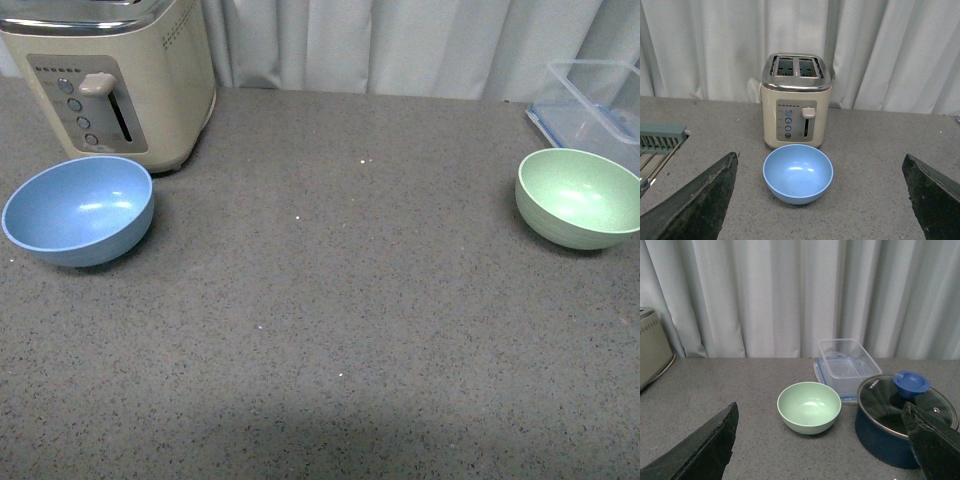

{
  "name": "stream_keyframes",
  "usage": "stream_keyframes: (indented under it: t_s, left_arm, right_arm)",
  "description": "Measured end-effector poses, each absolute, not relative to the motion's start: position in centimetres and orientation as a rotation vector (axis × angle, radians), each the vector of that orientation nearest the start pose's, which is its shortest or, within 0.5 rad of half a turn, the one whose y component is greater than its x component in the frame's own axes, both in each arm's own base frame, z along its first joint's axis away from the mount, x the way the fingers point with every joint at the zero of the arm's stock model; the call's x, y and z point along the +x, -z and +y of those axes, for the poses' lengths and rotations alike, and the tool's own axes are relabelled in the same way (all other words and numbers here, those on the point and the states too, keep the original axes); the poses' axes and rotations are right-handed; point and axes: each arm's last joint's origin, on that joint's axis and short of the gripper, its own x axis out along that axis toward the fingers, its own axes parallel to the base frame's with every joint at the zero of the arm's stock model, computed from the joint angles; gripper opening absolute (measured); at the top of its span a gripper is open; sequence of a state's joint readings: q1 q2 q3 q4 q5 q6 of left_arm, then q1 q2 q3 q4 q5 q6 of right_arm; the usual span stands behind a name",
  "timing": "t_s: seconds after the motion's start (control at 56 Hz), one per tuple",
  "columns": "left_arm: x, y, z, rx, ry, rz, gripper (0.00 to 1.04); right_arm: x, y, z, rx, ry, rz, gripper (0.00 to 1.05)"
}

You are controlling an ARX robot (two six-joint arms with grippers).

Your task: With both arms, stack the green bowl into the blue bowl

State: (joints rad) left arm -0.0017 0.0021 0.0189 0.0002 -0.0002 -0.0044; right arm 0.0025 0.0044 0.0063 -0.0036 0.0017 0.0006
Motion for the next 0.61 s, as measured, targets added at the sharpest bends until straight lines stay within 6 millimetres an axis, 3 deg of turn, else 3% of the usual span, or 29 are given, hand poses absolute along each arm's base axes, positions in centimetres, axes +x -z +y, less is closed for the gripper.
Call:
stream_keyframes:
  t_s: [0.607]
  left_arm:
    - [9.66,-16.98,-0.02,-0.004,0.002,-0.017,0.98]
  right_arm:
    - [9.76,-16.5,0.02,0.001,-0.001,0.002,0.96]
